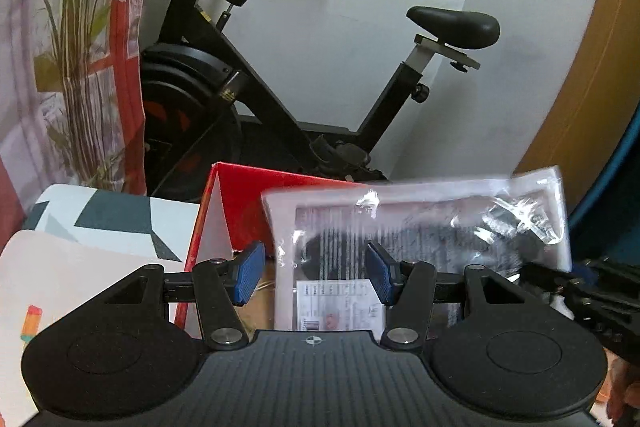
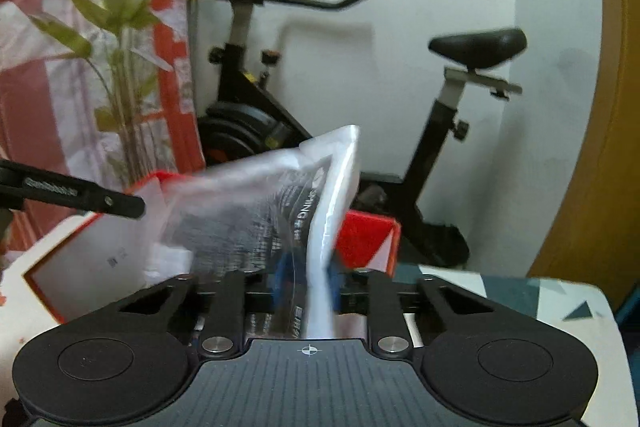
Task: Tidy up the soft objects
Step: 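Lift the packets with the left tool while the right tool grasps their other edge, then lower the packets into the red box and open both tools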
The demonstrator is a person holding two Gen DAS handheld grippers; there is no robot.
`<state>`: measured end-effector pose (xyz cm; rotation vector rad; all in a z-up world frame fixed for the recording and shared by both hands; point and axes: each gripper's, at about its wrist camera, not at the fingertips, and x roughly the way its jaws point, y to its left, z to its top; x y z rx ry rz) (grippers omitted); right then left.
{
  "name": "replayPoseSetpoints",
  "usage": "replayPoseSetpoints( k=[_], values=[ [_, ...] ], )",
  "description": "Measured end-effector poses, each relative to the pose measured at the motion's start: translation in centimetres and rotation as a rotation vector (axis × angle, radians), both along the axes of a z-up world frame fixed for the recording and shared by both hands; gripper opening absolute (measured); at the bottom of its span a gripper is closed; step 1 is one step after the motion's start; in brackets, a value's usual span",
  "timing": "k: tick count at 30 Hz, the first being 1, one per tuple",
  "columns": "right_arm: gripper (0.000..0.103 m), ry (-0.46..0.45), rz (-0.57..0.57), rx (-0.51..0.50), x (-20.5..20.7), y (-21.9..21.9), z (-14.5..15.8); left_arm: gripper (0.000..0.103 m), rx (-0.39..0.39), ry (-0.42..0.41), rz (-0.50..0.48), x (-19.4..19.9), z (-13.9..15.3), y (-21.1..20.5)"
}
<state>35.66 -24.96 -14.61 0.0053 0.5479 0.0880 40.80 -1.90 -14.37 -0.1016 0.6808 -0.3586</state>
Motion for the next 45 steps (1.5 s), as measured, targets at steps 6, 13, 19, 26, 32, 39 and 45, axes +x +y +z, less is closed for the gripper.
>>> replayPoseSetpoints(
  k=[6,13,19,26,32,39,45],
  values=[
    [0.016,0.079,0.054,0.017,1.7,1.3,-1.5,0.058,0.022,-0.004,-0.007,-0.1,-0.3,0.1],
    [0.015,0.212,0.086,-0.044,4.9,2.8,-1.8,0.057,0.026,-0.011,-0.003,0.0,-0.2,0.5],
    [0.015,0.324,0.120,-0.126,6.9,3.3,-3.1,0.057,0.055,-0.004,-0.015,0.3,-0.8,-0.3],
    [0.016,0.371,0.137,-0.168,7.7,3.8,-4.2,0.058,0.085,-0.004,-0.026,0.7,-1.1,-0.6],
    [0.028,0.346,0.127,-0.197,7.3,3.2,-3.4,0.058,0.080,-0.001,-0.031,0.7,-1.4,-0.5],
    [0.035,0.256,0.120,-0.275,6.1,1.9,-1.1,0.058,0.071,-0.004,-0.032,0.7,-1.6,-0.3],
    [0.006,0.287,0.203,-0.245,7.4,2.4,-0.5,0.058,0.080,0.008,-0.022,1.0,-1.9,-0.4]
  ],
)
